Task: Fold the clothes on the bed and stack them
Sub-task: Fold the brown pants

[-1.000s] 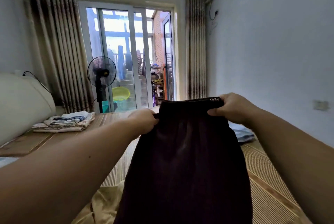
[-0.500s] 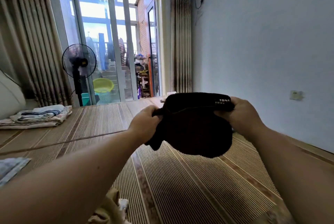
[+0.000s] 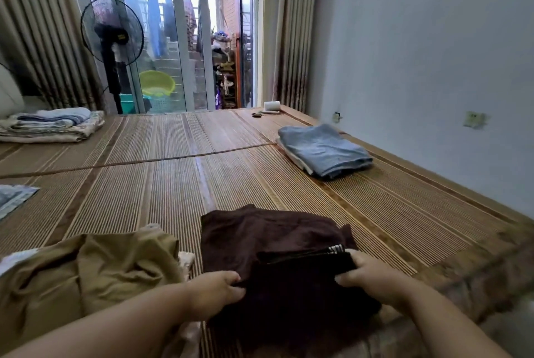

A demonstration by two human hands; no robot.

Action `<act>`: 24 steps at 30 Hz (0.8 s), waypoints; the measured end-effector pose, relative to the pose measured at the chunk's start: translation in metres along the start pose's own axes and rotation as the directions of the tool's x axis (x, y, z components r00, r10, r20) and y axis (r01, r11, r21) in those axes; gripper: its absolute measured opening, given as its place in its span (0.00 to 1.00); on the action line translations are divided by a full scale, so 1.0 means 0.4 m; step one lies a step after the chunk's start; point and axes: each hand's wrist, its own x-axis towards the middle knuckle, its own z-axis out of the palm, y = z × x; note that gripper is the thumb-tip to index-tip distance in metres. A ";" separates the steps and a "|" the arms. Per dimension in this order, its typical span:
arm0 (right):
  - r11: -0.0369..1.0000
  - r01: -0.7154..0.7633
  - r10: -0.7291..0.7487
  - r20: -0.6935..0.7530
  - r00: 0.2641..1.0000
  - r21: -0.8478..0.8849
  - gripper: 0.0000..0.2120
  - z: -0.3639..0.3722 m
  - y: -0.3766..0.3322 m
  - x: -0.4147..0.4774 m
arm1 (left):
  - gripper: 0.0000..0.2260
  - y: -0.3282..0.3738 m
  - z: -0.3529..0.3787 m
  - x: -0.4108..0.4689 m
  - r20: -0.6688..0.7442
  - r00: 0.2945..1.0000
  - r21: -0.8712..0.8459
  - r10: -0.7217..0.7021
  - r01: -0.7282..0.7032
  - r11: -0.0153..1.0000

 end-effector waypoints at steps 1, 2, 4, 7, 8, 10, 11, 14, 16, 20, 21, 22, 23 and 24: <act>1.000 0.011 -0.011 -0.015 1.000 0.020 0.16 -0.007 -0.009 0.012 | 0.06 0.005 -0.010 0.006 -0.001 1.000 -0.057 -0.013 0.013 0.998; 0.999 0.035 -0.033 -0.037 0.999 0.033 0.15 -0.014 -0.021 0.025 | 0.04 0.014 -0.025 0.013 -0.012 1.000 -0.073 -0.017 0.016 0.997; 0.994 0.089 -0.082 -0.112 0.990 0.059 0.13 -0.031 -0.050 0.063 | 0.07 0.028 -0.063 0.048 -0.071 0.997 -0.039 -0.007 0.004 0.999; 0.987 0.161 -0.159 -0.298 0.941 -0.017 0.14 -0.056 -0.100 0.150 | 0.13 0.054 -0.126 0.116 -0.228 0.974 0.055 0.016 -0.004 0.998; 0.983 0.164 -0.184 -0.358 0.916 -0.087 0.16 -0.065 -0.115 0.189 | 0.14 0.064 -0.147 0.142 -0.273 0.962 0.052 0.016 -0.002 0.999; 0.973 0.128 -0.205 -0.457 0.866 -0.194 0.20 -0.078 -0.137 0.264 | 0.14 0.080 -0.181 0.197 -0.364 0.931 0.049 -0.014 0.034 0.998; 0.969 0.107 -0.207 -0.501 0.840 -0.221 0.22 -0.079 -0.141 0.304 | 0.15 0.085 -0.193 0.230 -0.408 0.912 0.070 -0.034 0.068 0.995; 0.958 0.019 -0.188 -0.573 0.798 -0.287 0.26 -0.060 -0.120 0.392 | 0.14 0.085 -0.202 0.326 -0.497 0.862 0.067 -0.099 0.152 0.986; 0.940 -0.039 -0.169 -0.563 0.809 -0.338 0.31 -0.038 -0.095 0.421 | 0.14 0.077 -0.190 0.375 -0.544 0.818 -0.035 -0.186 0.199 0.979; 0.851 -0.017 -0.302 -0.515 0.802 -0.525 0.26 0.015 -0.058 0.404 | 0.24 0.054 -0.109 0.386 -0.587 0.808 0.139 -0.052 0.163 0.977; 0.827 0.021 -0.342 -0.472 0.813 -0.562 0.24 0.032 -0.052 0.384 | 0.27 0.047 -0.076 0.367 -0.526 0.848 0.262 0.064 0.090 0.961; 0.808 0.050 -0.355 -0.417 0.837 -0.588 0.23 0.052 -0.044 0.365 | 0.31 0.039 -0.044 0.347 -0.422 0.894 0.374 0.151 0.019 0.927; 0.790 0.054 -0.335 -0.356 0.872 -0.611 0.24 0.075 -0.031 0.346 | 0.36 0.027 -0.011 0.326 -0.306 0.935 0.465 0.176 -0.014 0.885; 0.768 0.033 -0.281 -0.290 0.915 -0.640 0.27 0.099 -0.016 0.330 | 0.41 0.011 0.021 0.309 -0.215 0.966 0.536 0.146 -0.009 0.844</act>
